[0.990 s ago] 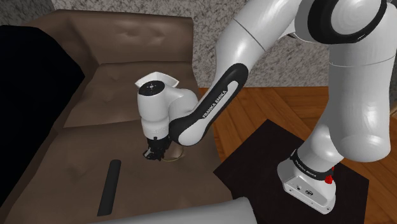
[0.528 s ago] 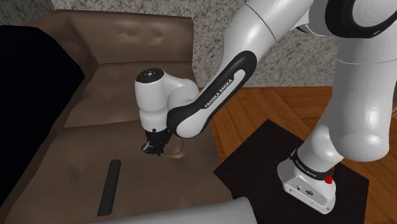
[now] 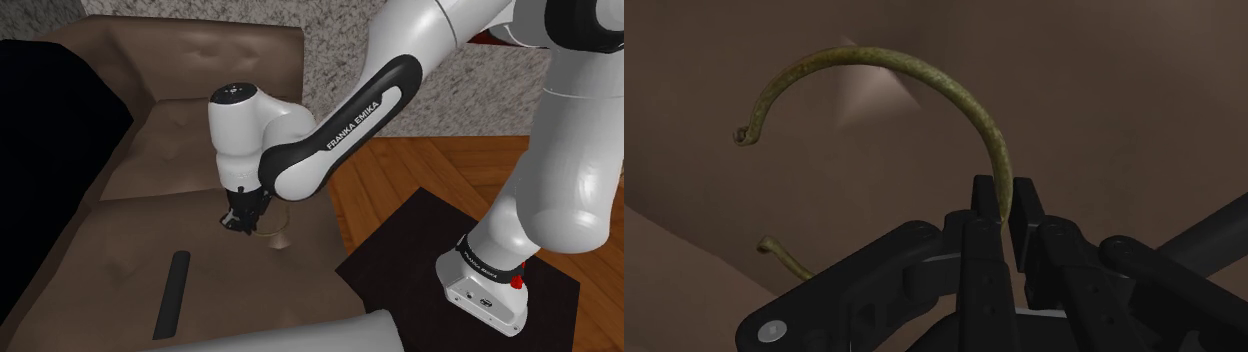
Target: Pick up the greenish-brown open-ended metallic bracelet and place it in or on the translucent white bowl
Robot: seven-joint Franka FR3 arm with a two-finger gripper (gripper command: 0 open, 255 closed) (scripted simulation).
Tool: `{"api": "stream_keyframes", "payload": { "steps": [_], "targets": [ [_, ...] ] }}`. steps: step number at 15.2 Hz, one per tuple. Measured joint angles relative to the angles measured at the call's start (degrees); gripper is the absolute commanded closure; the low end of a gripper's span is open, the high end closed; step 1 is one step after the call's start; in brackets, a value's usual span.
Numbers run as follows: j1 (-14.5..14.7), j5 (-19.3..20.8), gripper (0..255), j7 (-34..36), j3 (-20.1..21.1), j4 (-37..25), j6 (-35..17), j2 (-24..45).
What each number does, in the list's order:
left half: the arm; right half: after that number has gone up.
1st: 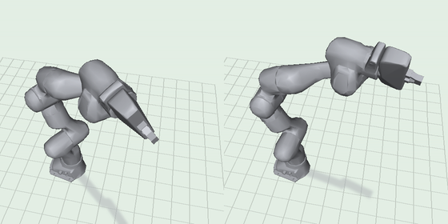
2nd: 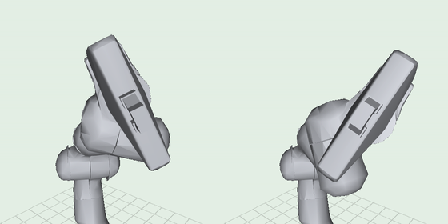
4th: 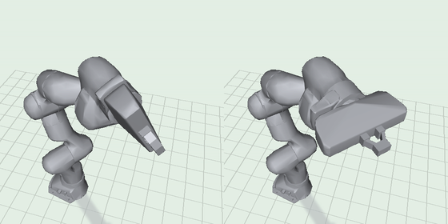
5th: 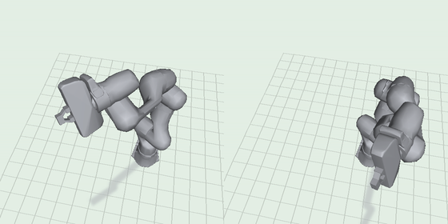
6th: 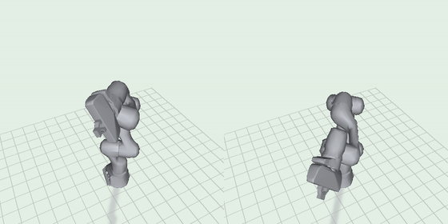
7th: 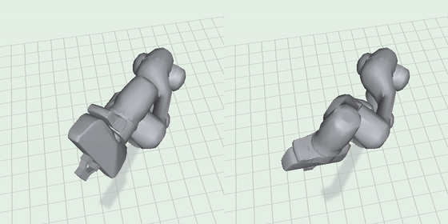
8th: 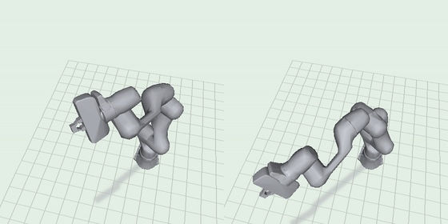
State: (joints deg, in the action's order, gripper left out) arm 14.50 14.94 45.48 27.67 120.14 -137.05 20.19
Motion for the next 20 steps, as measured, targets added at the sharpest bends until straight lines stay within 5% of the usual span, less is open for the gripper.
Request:
{"api": "stream_keyframes", "payload": {
  "steps": [20],
  "targets": [
    [-2.3, -7.5, 255, -5.1, 3.0, -4.6, 12.9, -9.8]
  ]
}}
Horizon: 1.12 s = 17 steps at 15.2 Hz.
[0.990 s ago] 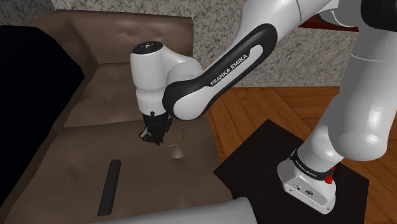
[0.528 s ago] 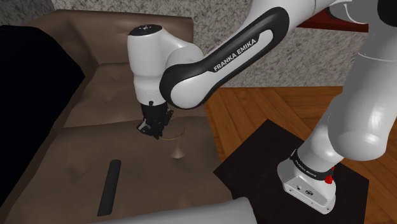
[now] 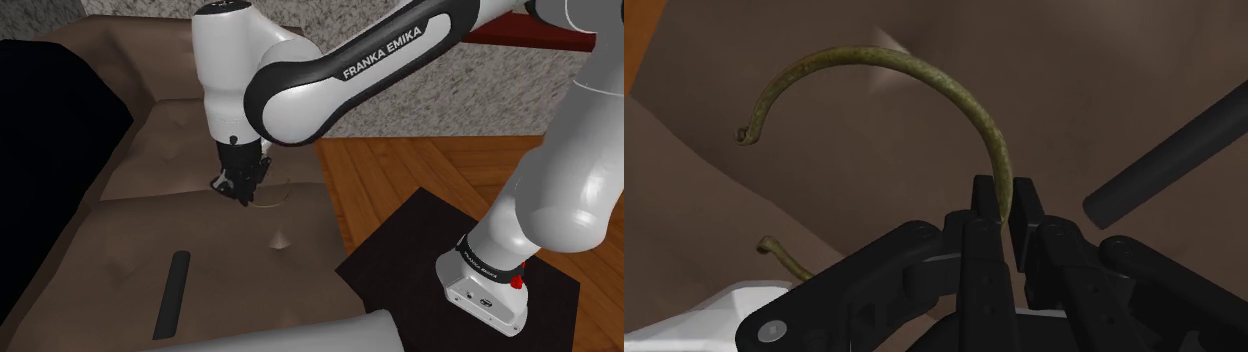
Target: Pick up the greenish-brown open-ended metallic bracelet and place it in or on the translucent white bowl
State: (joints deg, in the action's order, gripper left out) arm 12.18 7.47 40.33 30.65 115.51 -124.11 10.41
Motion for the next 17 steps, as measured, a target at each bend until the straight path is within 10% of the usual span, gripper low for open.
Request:
{"api": "stream_keyframes", "payload": {
  "steps": [17],
  "targets": [
    [-5.6, 5.3, 255, -13.4, -7.1, -25.7, 9.3, 17.0]
  ]
}}
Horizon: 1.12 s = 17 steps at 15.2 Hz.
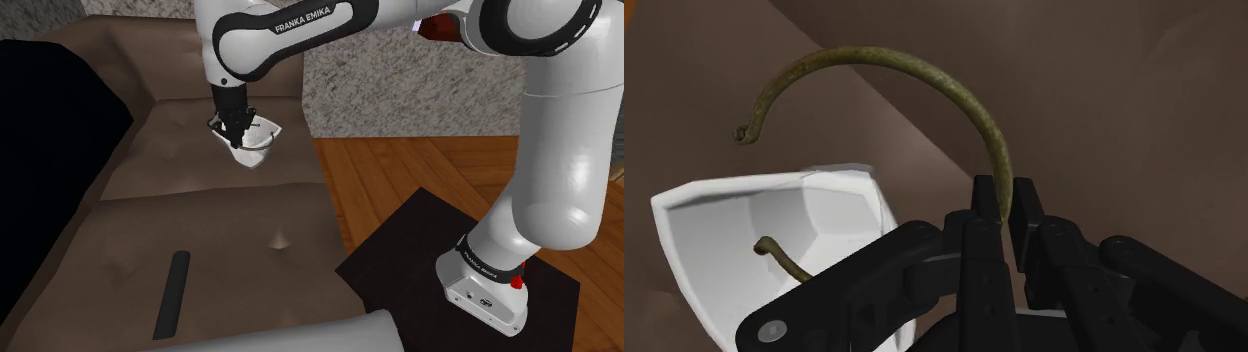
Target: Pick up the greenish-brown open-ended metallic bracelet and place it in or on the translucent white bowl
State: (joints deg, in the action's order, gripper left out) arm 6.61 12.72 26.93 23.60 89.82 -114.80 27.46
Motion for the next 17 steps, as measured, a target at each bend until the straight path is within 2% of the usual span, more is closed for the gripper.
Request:
{"api": "stream_keyframes", "payload": {
  "steps": [3, 8, 10, 11, 12, 13, 17],
  "targets": [
    [-0.6, 0.8, 255, -2.9, -1.2, -7.6, 3.0, 4.5],
    [-0.3, 2.1, 255, -7.4, -3.1, -24.1, 9.5, 14.3],
    [0.7, 2.7, 255, -9.4, -4.0, -34.3, 13.7, 20.1],
    [1.8, 3.1, 255, -10.7, -4.6, -41.7, 16.7, 24.2],
    [2.1, 3.2, 255, -11.2, -4.9, -44.8, 17.8, 26.2],
    [2.2, 3.3, 255, -11.5, -5.1, -46.1, 18.1, 27.1],
    [1.5, 3.4, 255, -11.3, -5.1, -42.9, 15.1, 27.0]
  ]
}}
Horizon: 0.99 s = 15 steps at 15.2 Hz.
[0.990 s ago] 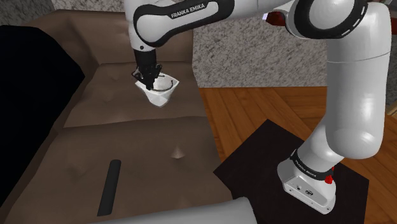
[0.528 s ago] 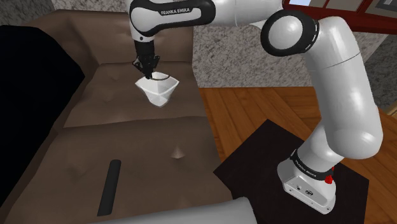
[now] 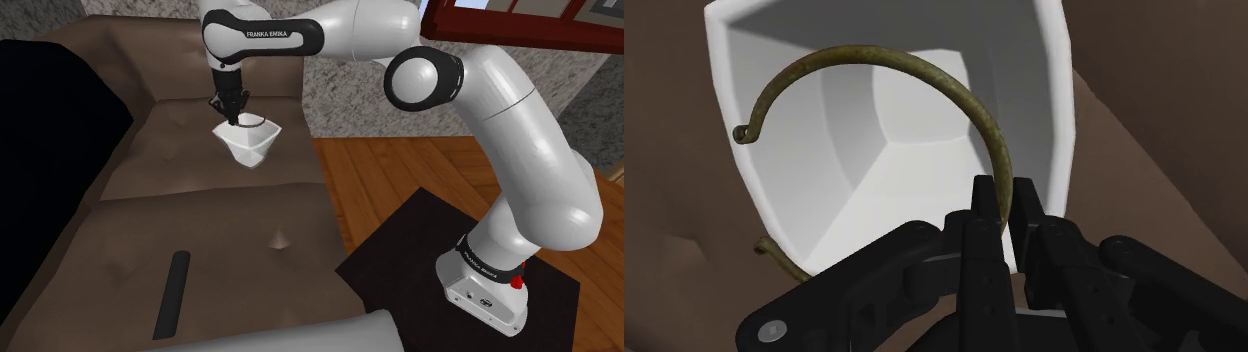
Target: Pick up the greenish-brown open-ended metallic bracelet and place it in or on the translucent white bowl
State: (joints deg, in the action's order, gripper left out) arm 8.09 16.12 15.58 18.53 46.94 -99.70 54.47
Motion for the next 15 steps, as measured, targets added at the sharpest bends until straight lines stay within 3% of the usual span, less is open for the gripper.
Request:
{"api": "stream_keyframes", "payload": {
  "steps": [9, 14, 15],
  "targets": [
    [-0.8, 0.4, 255, 0.7, -0.2, 5.5, -6.0, 0.7],
    [-0.8, 0.4, 255, 0.7, -0.2, 5.5, -6.2, 0.9],
    [-0.8, 0.4, 0, 0.7, -0.2, 5.5, -6.2, 0.9]
  ]
}}
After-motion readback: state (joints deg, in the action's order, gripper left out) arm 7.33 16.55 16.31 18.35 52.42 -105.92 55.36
